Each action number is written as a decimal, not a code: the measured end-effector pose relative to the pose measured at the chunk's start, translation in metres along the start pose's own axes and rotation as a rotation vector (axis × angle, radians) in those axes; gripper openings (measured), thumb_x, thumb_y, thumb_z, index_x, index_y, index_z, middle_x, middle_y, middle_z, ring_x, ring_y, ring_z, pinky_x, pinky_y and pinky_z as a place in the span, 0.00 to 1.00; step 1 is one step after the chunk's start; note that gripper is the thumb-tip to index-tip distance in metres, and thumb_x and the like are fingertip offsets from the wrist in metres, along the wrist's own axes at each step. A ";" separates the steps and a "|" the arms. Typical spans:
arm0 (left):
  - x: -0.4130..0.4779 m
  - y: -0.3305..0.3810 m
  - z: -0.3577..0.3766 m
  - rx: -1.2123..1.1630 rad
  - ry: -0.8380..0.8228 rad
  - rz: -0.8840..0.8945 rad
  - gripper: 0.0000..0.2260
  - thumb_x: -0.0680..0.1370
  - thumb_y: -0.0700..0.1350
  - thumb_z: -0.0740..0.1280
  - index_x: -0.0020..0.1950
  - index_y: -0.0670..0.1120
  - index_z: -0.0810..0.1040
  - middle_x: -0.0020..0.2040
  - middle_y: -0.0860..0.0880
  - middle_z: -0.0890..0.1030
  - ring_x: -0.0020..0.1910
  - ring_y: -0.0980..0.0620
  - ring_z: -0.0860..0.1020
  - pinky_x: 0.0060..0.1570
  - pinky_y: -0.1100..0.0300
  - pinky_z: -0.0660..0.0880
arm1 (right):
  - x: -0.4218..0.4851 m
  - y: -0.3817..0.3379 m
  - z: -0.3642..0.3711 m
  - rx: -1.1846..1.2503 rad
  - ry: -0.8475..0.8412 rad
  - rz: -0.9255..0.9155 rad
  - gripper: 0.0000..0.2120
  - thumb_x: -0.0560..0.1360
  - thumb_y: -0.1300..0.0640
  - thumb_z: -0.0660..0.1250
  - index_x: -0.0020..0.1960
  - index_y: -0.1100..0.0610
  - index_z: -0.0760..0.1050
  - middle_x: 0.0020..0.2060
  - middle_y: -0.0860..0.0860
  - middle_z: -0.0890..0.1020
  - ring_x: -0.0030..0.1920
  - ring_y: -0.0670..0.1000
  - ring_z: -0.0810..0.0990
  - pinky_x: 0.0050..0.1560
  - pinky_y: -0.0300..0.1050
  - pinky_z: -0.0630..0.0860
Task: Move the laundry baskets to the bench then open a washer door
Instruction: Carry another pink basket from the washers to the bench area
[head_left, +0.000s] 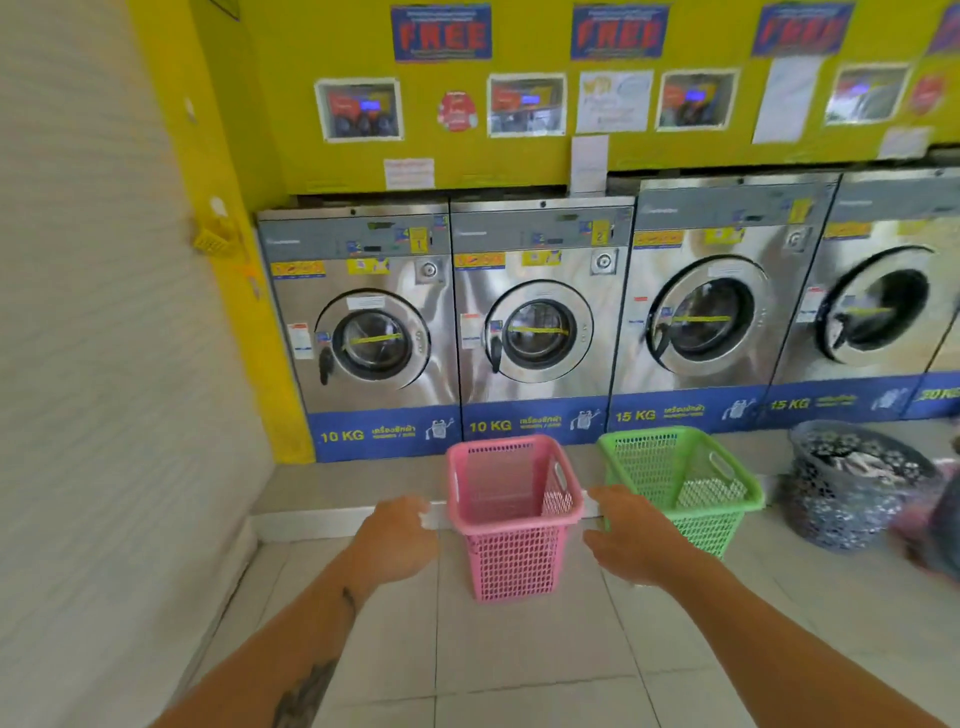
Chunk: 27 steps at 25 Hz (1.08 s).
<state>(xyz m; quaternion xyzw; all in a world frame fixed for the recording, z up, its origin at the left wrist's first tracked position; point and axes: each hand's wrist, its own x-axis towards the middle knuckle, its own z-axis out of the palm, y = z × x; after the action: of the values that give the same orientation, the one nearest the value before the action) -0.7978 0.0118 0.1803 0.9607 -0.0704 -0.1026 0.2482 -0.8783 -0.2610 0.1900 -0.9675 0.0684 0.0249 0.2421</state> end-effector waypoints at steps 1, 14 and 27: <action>0.026 0.015 -0.003 0.031 -0.014 0.038 0.11 0.75 0.43 0.63 0.56 0.46 0.78 0.56 0.46 0.80 0.51 0.48 0.77 0.50 0.60 0.72 | 0.021 0.007 -0.005 0.007 0.008 0.023 0.21 0.72 0.57 0.63 0.65 0.55 0.73 0.63 0.56 0.76 0.62 0.56 0.75 0.63 0.49 0.71; 0.345 0.087 0.076 -0.062 -0.018 -0.053 0.11 0.71 0.45 0.66 0.51 0.52 0.81 0.48 0.52 0.84 0.46 0.51 0.82 0.46 0.55 0.79 | 0.370 0.152 -0.039 -0.024 -0.127 0.117 0.27 0.75 0.54 0.64 0.72 0.58 0.65 0.69 0.59 0.71 0.68 0.59 0.71 0.67 0.52 0.70; 0.601 0.009 0.181 0.130 -0.067 -0.113 0.33 0.72 0.53 0.61 0.76 0.48 0.60 0.76 0.47 0.63 0.73 0.45 0.65 0.69 0.48 0.68 | 0.604 0.233 0.061 -0.132 -0.345 0.275 0.31 0.75 0.57 0.63 0.76 0.57 0.59 0.73 0.57 0.65 0.71 0.59 0.68 0.68 0.53 0.67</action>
<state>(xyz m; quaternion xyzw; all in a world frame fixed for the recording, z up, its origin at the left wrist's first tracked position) -0.2586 -0.1917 -0.0675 0.9732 -0.0308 -0.1438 0.1768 -0.3147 -0.5080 -0.0211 -0.9442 0.1552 0.2272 0.1809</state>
